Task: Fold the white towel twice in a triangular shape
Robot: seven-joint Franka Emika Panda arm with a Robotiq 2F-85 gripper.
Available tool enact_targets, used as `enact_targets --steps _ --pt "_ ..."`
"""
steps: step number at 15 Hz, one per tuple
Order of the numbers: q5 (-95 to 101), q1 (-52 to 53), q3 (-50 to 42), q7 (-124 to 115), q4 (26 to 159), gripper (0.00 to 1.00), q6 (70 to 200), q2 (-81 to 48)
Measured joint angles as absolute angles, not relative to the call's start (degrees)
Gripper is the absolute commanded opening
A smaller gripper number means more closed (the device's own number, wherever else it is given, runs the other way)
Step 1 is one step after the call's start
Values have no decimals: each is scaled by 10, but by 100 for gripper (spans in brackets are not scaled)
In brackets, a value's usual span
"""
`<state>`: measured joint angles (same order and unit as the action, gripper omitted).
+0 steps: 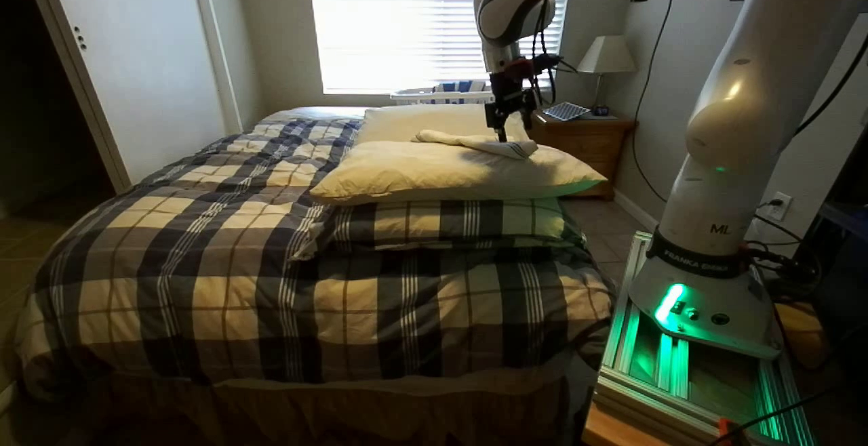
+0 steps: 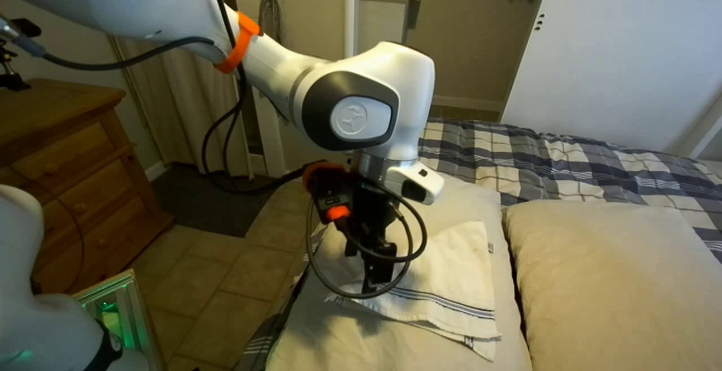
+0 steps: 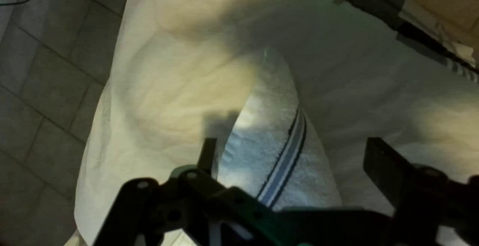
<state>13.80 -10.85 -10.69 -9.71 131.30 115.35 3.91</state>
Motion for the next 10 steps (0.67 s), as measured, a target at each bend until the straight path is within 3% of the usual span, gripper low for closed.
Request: enact_targets --steps 3,4,6,10 --pt "138 -109 -107 -117 1337 98 1155 39" --pt "138 -109 -107 -123 1343 74 1156 40" --pt "138 -110 -107 -135 1351 69 1161 40" --pt "138 -111 -107 -153 1359 41 1194 40"
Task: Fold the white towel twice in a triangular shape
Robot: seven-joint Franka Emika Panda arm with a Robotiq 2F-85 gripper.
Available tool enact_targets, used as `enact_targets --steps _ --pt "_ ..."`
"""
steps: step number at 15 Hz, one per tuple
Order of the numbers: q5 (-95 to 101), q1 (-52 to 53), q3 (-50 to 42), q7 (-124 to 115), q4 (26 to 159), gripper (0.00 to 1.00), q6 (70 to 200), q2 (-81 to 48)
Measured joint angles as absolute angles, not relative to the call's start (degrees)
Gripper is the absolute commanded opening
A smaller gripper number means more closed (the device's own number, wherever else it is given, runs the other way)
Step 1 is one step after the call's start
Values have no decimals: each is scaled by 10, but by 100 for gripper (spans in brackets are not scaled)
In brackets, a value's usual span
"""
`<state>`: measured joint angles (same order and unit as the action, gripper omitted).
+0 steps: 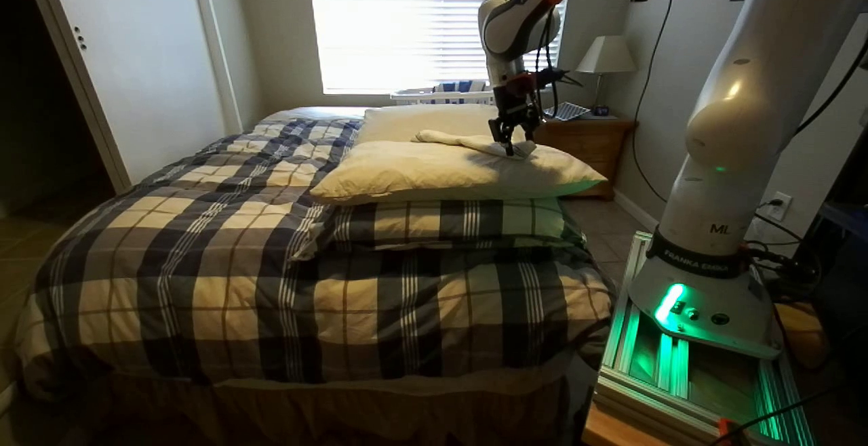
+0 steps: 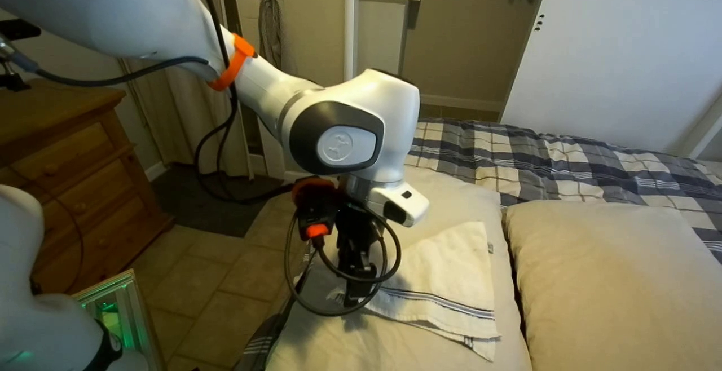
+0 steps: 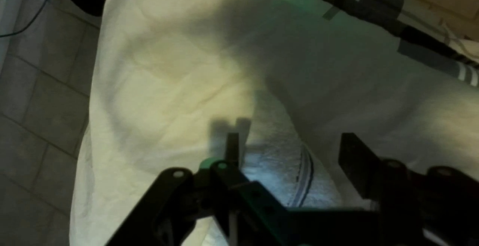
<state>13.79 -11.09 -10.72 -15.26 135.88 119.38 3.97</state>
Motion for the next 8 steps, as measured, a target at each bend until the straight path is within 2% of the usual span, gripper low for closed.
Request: enact_targets --steps 5,8 --pt "138 -111 -107 -166 1361 6 1223 41" --pt "139 -111 -107 -169 1361 1 1228 49"
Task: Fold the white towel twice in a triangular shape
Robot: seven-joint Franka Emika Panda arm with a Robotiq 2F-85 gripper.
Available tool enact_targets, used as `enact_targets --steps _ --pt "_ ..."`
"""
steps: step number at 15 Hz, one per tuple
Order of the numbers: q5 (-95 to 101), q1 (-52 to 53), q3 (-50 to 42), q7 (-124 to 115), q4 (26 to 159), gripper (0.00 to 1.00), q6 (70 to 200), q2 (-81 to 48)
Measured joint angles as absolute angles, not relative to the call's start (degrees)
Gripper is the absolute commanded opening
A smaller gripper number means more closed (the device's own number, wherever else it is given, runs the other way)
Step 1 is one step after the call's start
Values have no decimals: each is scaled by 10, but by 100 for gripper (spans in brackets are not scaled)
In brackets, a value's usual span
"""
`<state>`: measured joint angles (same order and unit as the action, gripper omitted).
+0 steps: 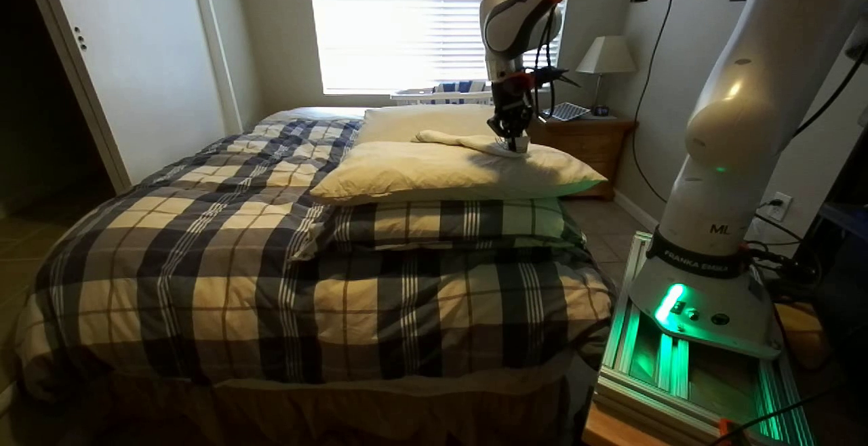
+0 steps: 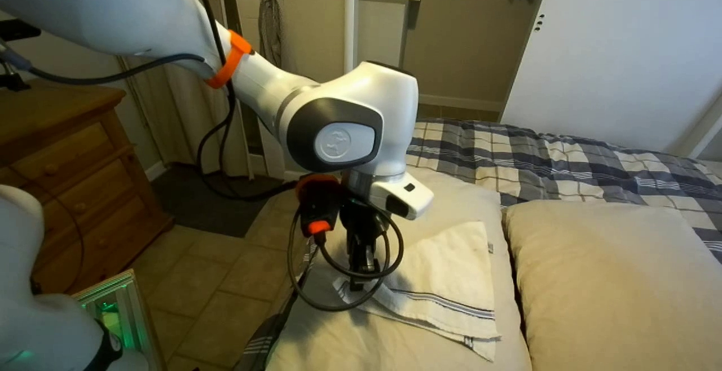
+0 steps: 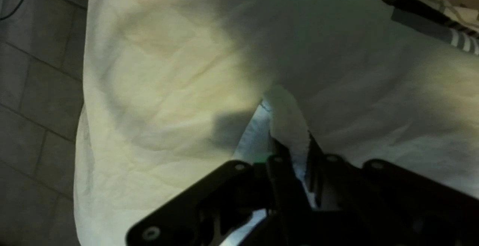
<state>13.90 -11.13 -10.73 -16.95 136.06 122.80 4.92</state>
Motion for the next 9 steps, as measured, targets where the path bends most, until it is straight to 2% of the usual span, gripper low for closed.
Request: enact_targets --steps 2,9 --pt "144 -113 -107 -175 1360 5 1232 61" --pt "163 -127 -108 -176 1336 5 1333 76"
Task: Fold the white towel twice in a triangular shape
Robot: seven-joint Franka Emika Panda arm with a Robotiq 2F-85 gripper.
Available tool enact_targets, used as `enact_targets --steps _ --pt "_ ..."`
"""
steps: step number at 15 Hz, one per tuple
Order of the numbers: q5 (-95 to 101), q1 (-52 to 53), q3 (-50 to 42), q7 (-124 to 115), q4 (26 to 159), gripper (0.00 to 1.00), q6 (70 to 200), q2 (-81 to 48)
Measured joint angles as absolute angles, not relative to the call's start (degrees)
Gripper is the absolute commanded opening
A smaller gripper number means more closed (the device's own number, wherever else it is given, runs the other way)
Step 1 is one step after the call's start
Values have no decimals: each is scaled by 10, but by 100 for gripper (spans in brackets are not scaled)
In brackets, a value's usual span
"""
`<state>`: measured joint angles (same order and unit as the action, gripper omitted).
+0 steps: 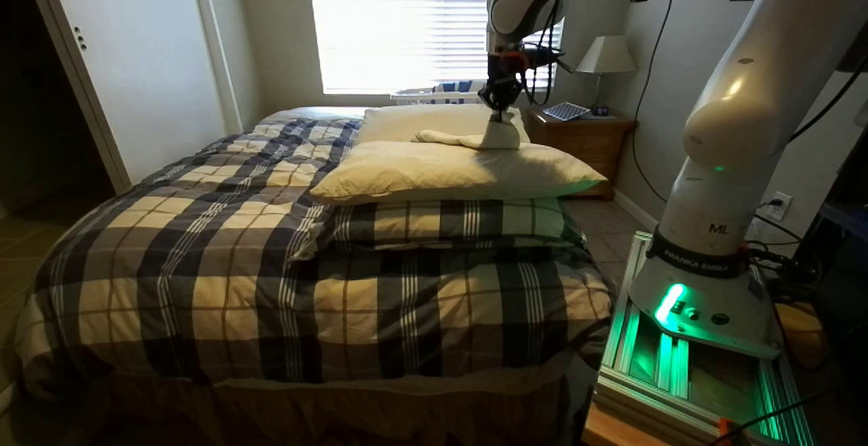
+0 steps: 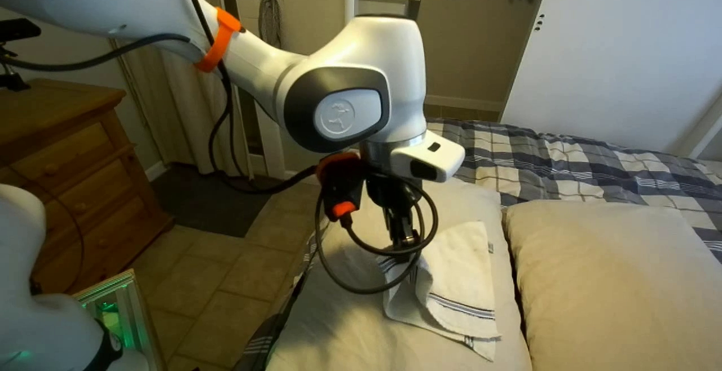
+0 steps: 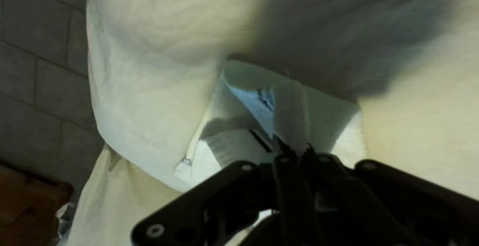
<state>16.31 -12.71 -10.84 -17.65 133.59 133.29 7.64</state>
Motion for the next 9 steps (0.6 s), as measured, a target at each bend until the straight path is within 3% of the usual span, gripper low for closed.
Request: enact_targets --steps 9 --pt "163 -131 -119 -171 1274 4 1514 -19"
